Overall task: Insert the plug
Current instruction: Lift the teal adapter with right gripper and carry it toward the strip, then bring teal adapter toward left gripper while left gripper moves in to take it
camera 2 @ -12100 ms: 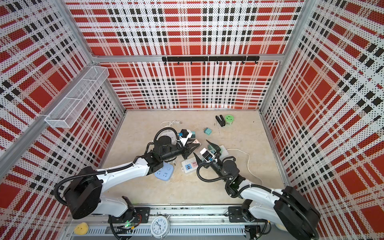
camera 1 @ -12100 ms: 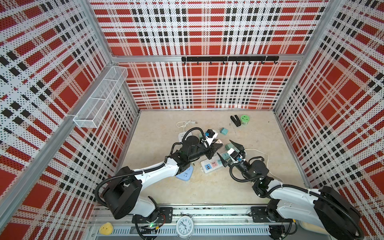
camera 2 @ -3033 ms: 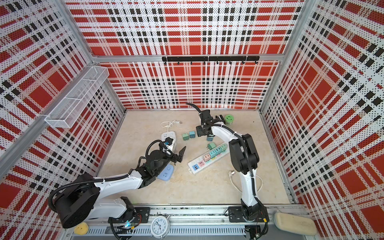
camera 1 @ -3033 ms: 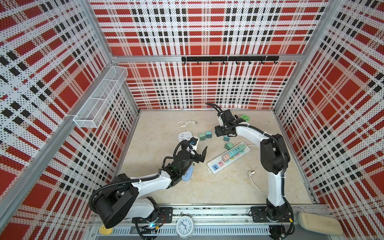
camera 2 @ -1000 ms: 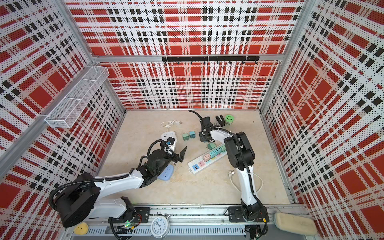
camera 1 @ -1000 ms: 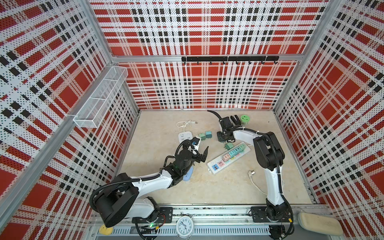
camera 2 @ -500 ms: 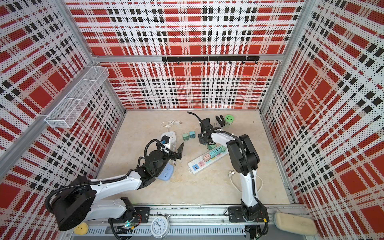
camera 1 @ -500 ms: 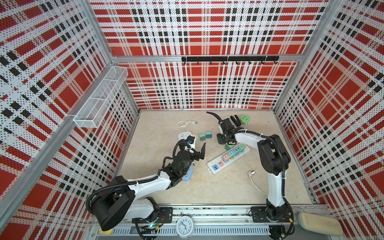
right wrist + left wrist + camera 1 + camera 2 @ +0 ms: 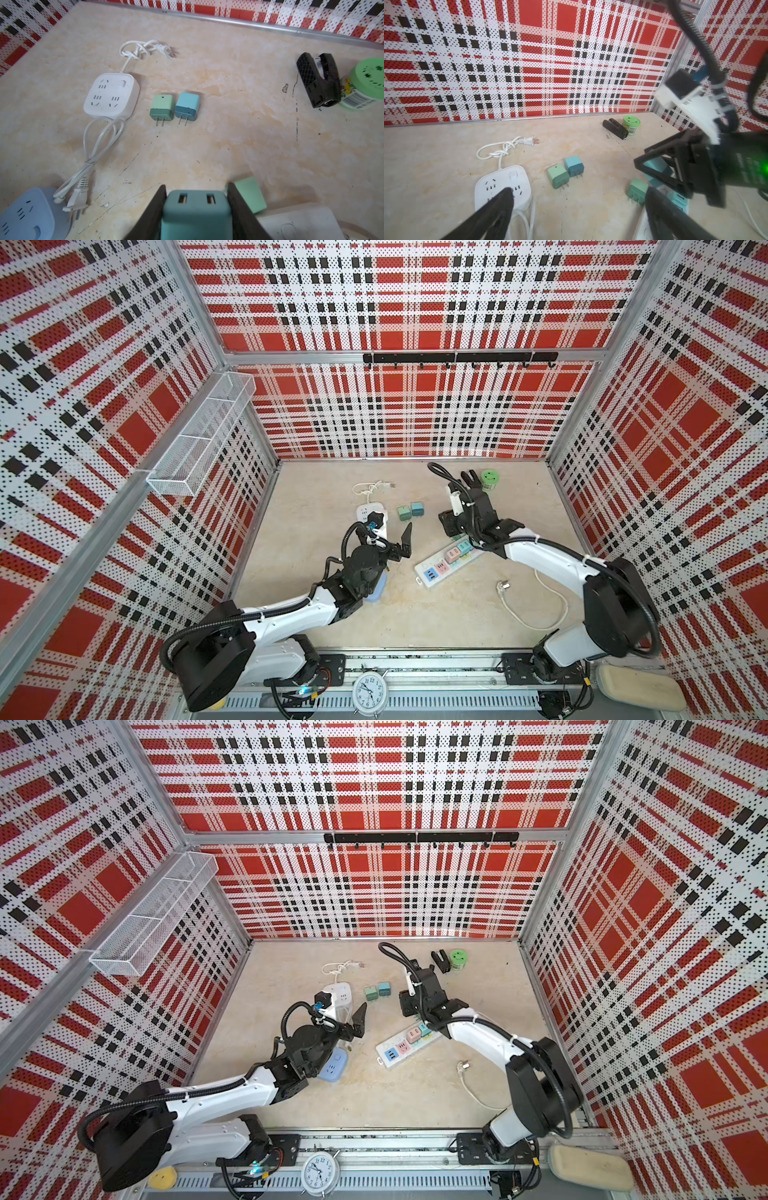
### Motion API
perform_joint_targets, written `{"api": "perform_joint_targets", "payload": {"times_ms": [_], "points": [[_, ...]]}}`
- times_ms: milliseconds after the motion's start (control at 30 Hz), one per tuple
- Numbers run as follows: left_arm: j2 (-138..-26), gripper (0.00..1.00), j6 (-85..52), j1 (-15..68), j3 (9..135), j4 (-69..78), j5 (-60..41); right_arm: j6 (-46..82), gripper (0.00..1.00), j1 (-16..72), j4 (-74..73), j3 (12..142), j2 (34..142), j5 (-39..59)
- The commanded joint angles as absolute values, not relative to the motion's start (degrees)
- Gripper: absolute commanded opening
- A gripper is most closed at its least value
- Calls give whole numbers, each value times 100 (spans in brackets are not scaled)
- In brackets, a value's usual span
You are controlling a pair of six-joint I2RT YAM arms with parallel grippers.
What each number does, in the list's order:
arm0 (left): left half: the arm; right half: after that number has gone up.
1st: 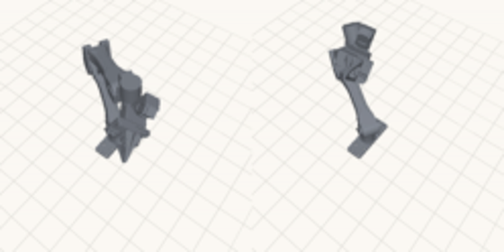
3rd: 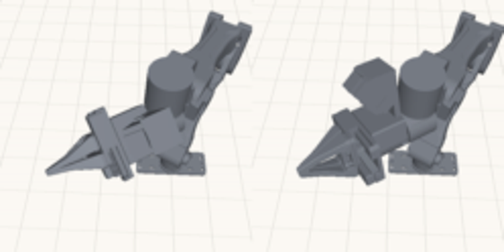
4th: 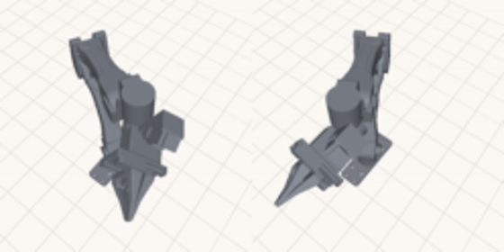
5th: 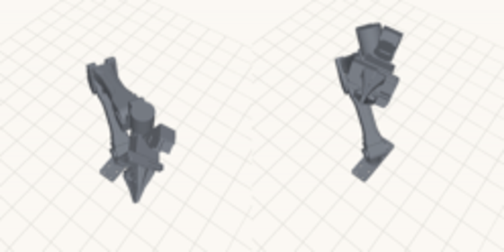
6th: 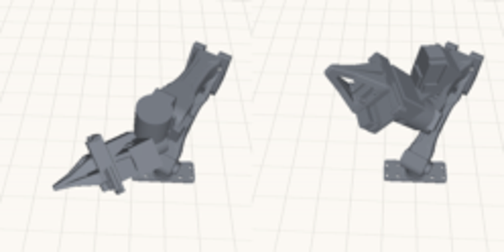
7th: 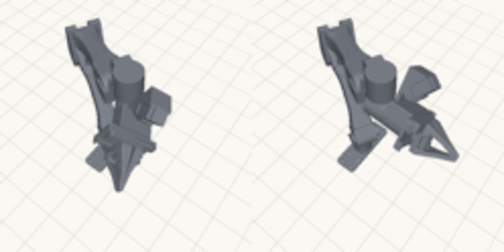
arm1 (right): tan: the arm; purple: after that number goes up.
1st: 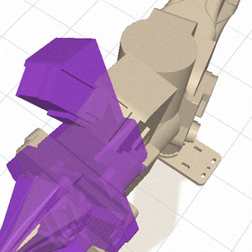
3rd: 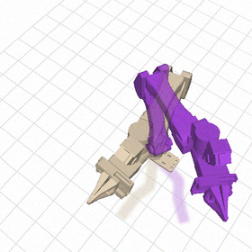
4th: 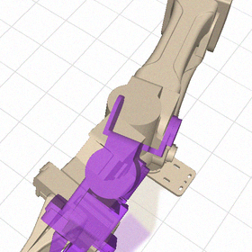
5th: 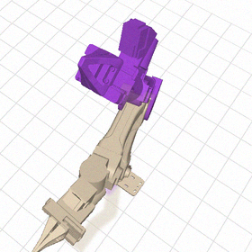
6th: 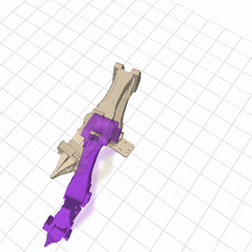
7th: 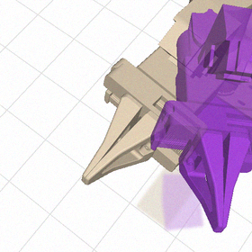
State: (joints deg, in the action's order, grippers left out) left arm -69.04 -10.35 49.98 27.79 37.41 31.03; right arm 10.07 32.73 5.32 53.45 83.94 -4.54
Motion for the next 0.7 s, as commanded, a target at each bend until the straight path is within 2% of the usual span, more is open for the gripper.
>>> {"api": "perform_joint_targets", "payload": {"times_ms": [0, 233, 367, 533, 667], "points": [[-6904, 99, -1376, 5312, 3124, 3458, 4051, 854, 19, 3359, -724, 4524, 7622, -469], [-6797, 99, -1729, 5792, 3328, 3322, 5667, 650, 15, 3397, -2262, 2827, 6164, -205], [-6724, 99, -1910, 5745, 3279, 3394, 5678, 574, 15, 3457, -2922, 2197, 5671, -89], [-6662, 99, -1992, 5730, 4280, 1349, 5584, 519, 14, 3536, -3519, 1691, 5314, 163], [-6630, 99, -1489, 5753, 4440, 1062, 5391, 356, 13, 3732, -3560, 1600, 5154, 177]]}}
